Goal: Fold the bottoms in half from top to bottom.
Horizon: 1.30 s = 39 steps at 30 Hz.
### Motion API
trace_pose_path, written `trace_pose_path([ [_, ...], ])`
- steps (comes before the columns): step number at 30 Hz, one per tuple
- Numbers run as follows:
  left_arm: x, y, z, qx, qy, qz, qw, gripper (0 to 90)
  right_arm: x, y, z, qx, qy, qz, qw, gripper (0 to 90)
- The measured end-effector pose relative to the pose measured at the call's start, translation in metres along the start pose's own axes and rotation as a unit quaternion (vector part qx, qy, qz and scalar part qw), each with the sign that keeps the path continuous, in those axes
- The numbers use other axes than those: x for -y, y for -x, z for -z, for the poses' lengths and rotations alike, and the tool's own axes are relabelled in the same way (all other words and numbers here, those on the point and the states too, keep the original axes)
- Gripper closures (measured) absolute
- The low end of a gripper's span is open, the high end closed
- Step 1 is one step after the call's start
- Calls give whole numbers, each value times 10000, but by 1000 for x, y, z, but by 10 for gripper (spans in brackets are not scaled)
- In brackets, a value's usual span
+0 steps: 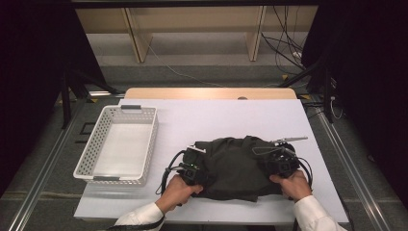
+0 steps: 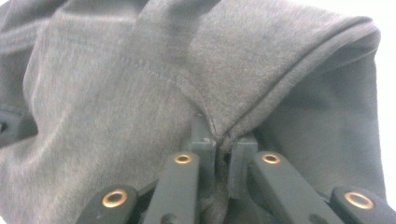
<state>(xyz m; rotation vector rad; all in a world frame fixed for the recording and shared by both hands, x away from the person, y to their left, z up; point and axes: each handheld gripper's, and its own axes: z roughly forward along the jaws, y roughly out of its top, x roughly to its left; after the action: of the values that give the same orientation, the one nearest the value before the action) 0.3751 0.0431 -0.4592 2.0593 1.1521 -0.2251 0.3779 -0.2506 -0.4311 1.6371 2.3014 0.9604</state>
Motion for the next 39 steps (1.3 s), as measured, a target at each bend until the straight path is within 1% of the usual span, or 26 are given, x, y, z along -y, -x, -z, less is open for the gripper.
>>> trace_pose_path([
  [2,-2,3,-5,-20,79,-39,10000,838,-4,3,-1,142,52,42,9999,849],
  [4,-2,4,-12,-149,10,-127,9998,838,-7,5,-8,290,-34,112,9995,848],
  [5,-1,2,-15,-209,7,-155,9997,838,-7,6,-11,303,-109,108,9994,847],
  [8,0,-5,-15,-179,-43,-118,9998,837,-1,4,-20,368,-212,147,9990,837],
  [10,0,-5,-15,-197,-71,-143,9997,836,2,2,-24,357,-366,199,9985,824],
  [11,1,-5,-15,-211,-53,-133,9997,834,4,2,-25,350,-389,174,9985,811],
  [13,1,-2,-13,-291,-76,-197,9994,814,6,2,-24,399,-404,162,9983,725],
  [14,1,0,-11,-297,-79,-200,9993,778,6,3,-22,408,-423,115,9982,661],
  [16,0,4,-2,-226,-144,-357,9990,696,4,5,-12,485,-324,143,9982,531],
  [18,-4,7,14,-199,-22,-394,9990,598,0,7,6,332,31,74,9994,492],
  [19,-7,8,22,-209,64,-407,9989,579,-4,7,15,363,208,141,9990,481],
  [20,-12,9,30,-273,180,-470,9984,559,-8,7,22,479,333,209,9981,468],
  [21,-17,9,37,-315,348,-485,9977,564,-12,7,27,560,450,248,9971,479],
  [23,-29,8,44,-353,628,-499,9962,611,-21,9,33,451,815,290,9952,594],
  [24,-34,6,45,-384,735,-510,9952,647,-26,11,31,348,892,323,9949,647],
  [25,-40,5,45,-460,811,-515,9943,688,-31,13,27,237,891,320,9952,699],
  [26,-44,3,42,-536,901,-470,9934,736,-36,15,22,237,898,293,9952,751],
  [27,-48,0,38,-550,865,-440,9938,785,-40,17,15,238,876,280,9955,786],
  [30,-50,-9,21,-746,670,-447,9940,890,-46,25,-7,373,604,232,9972,879],
  [31,-50,-14,15,-753,592,-369,9947,891,-45,27,-14,400,495,233,9977,890],
  [32,-48,-19,10,-762,534,-305,9952,892,-43,29,-19,502,409,240,9976,897],
  [34,-45,-25,3,-856,474,-307,9947,893,-39,34,-25,564,296,195,9978,900],
  [35,-44,-26,1,-883,427,-316,9947,894,-36,36,-29,587,242,169,9978,900],
  [36,-44,-28,-1,-888,408,-291,9948,894,-34,38,-33,683,120,196,9974,900],
  [37,-45,-29,-1,-881,402,-255,9950,894,-32,40,-37,770,37,234,9968,900],
  [39,-45,-32,-1,-852,437,-190,9952,894,-28,44,-45,829,-125,235,9962,900],
])
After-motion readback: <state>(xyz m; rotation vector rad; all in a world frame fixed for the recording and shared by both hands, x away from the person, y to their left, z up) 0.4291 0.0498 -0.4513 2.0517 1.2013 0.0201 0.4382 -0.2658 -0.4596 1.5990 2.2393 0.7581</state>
